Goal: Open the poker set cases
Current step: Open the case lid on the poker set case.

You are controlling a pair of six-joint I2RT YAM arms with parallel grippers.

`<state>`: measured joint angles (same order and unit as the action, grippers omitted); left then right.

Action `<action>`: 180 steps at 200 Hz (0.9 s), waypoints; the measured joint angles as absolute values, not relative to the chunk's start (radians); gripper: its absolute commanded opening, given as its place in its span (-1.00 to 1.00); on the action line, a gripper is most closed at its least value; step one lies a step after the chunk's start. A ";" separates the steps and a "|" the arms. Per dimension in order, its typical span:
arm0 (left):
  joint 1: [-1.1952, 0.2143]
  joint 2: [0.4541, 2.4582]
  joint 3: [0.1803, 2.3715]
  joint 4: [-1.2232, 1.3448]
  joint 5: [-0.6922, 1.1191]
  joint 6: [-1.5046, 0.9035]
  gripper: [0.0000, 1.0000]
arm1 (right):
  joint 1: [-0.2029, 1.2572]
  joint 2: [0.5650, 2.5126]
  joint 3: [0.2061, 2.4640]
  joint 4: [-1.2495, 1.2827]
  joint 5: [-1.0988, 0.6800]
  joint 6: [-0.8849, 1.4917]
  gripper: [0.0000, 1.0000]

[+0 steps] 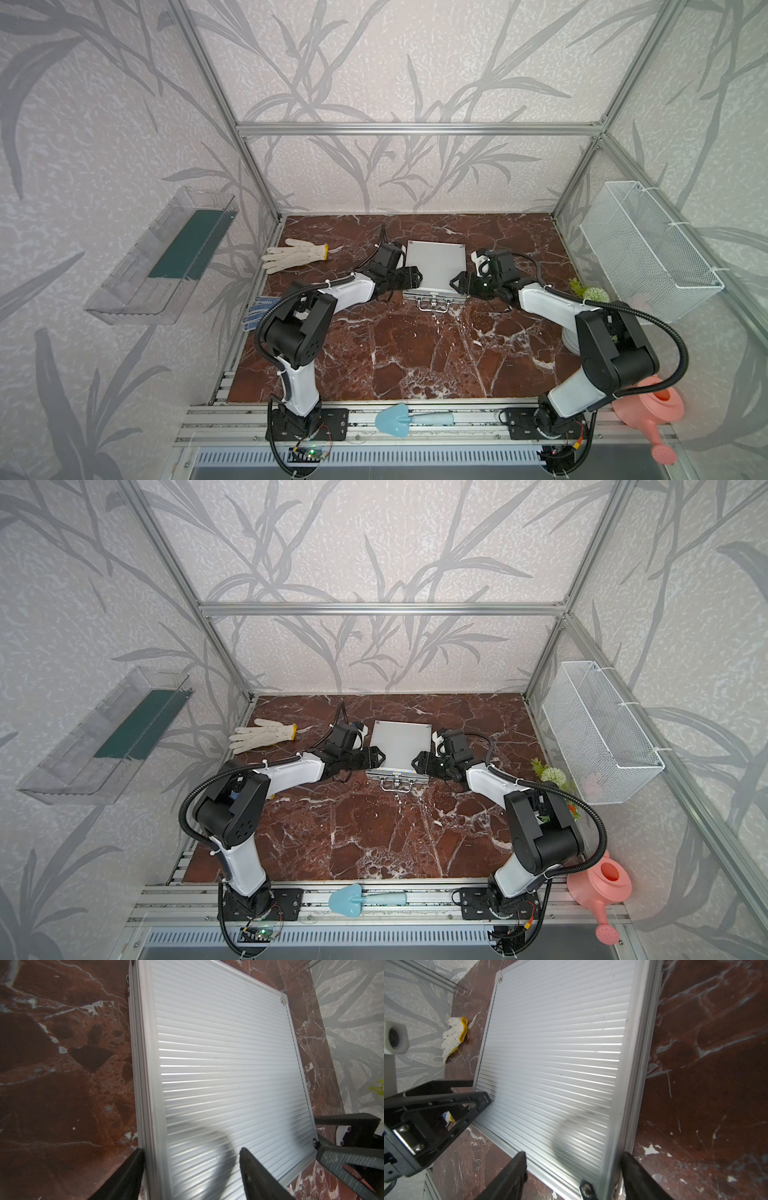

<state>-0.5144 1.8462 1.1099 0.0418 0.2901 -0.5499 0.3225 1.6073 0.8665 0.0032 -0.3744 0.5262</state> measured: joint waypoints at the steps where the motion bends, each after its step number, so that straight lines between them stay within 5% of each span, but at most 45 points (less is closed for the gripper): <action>1: -0.515 1.846 1.110 0.041 0.290 -0.550 0.45 | 0.323 1.607 0.866 0.003 -0.374 0.526 0.46; 180: -0.522 1.816 1.163 0.016 0.318 -0.546 0.45 | 0.307 1.538 0.791 -0.013 -0.410 0.564 0.46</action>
<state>-0.5224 1.8156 1.1625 0.0158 0.3180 -0.5457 0.3073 1.5379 0.7914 -0.0132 -0.4099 0.5636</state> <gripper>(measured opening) 0.723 0.745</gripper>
